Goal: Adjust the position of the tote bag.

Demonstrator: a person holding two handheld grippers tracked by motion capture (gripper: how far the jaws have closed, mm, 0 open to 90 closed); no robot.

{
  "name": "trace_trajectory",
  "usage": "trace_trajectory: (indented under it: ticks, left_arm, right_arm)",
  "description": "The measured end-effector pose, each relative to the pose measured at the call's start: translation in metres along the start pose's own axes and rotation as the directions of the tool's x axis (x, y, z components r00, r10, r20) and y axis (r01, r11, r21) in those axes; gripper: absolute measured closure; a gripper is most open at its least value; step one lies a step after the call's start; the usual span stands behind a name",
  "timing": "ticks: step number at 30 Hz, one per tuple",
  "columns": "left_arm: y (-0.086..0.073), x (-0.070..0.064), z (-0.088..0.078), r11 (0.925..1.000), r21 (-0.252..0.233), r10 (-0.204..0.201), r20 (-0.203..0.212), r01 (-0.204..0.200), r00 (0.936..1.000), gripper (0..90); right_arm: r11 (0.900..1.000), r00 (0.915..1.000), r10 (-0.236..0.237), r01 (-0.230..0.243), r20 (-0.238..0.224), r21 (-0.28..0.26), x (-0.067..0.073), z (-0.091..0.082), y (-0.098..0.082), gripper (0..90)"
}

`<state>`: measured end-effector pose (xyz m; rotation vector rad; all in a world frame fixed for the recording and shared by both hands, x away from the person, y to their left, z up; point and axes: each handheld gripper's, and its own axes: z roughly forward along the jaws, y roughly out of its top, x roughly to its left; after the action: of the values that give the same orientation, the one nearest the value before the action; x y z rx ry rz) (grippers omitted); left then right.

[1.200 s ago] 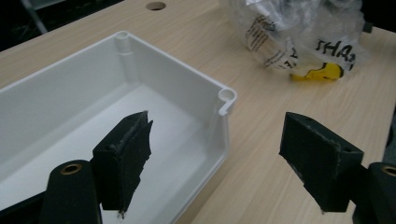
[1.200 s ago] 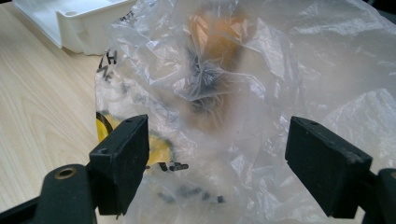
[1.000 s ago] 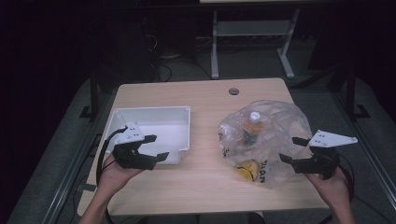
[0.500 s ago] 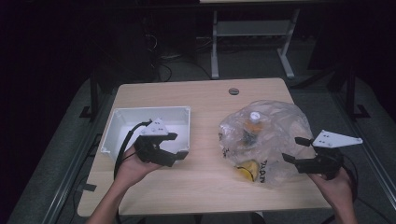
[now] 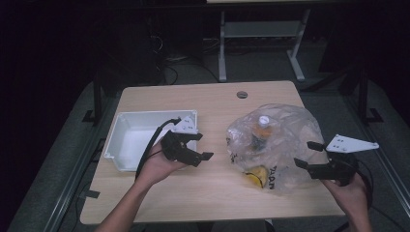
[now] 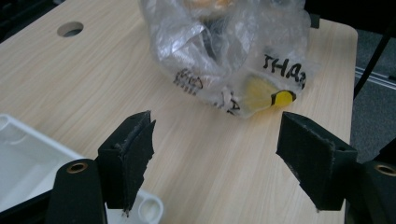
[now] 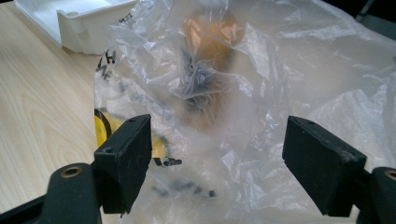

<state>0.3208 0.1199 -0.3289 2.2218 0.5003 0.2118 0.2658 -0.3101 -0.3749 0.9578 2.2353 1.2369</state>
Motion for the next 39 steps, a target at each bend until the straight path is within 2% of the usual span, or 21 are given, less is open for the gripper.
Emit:
trace_trajectory:
  ticks: [6,9,15,23,24,28,29,33,35,36,39]
  left_arm:
    - [0.013,0.001,0.013,0.9994,0.022,0.025,0.022,-0.025,0.9995,27.1]
    - [0.020,0.000,0.021,0.9993,0.029,0.023,0.032,-0.024,0.9992,27.7]
    - [0.035,-0.005,0.036,0.9948,0.060,0.079,0.050,-0.082,0.9956,28.1]
    - [0.052,-0.006,0.053,0.9944,0.052,0.088,0.072,-0.092,0.9935,27.9]
    - [0.054,-0.006,0.055,0.9930,0.054,0.101,0.080,-0.105,0.9917,28.1]
    - [0.060,-0.007,0.062,0.9924,0.054,0.105,0.104,-0.111,0.9890,28.8]
    - [0.063,-0.007,0.067,0.9902,0.068,0.114,0.105,-0.122,0.9879,28.7]
    - [0.068,-0.005,0.073,0.9886,0.073,0.125,0.093,-0.132,0.9878,26.9]
    - [0.070,-0.003,0.079,0.9876,0.077,0.132,0.068,-0.137,0.9889,25.9]
    - [0.071,0.002,0.086,0.9902,0.079,0.109,0.076,-0.115,0.9911,25.1]
    - [0.071,0.005,0.093,0.9909,0.084,0.100,0.067,-0.105,0.9928,25.1]
  right_arm:
    - [1.000,1.0000,0.004,-0.004,-0.002,0.004,-0.001,0.001,-0.002,23.6]
    - [1.000,1.0000,-0.001,0.001,0.001,0.002,-0.001,0.000,-0.001,23.6]
    - [1.000,1.0000,0.007,-0.007,0.003,0.004,-0.003,0.000,-0.003,23.6]
    - [1.000,1.0000,0.005,-0.005,0.001,-0.003,-0.002,-0.001,-0.002,23.6]
    - [1.000,1.0000,0.006,-0.006,-0.001,-0.003,-0.003,-0.001,-0.002,23.6]
    - [1.000,1.0000,0.008,-0.008,0.001,0.004,-0.003,-0.001,-0.004,23.6]
    - [1.000,0.9999,0.010,-0.010,0.002,-0.001,-0.004,-0.002,-0.003,23.6]
    - [1.000,1.0000,0.009,-0.009,0.003,-0.004,-0.004,-0.002,-0.003,23.6]
    - [1.000,0.9999,0.010,-0.010,0.003,-0.004,-0.004,-0.002,-0.003,23.6]
    - [1.000,0.9999,0.014,-0.014,0.002,-0.001,-0.003,-0.002,-0.004,23.8]
    - [1.000,0.9999,0.010,-0.010,0.005,0.001,-0.004,-0.002,-0.004,23.9]
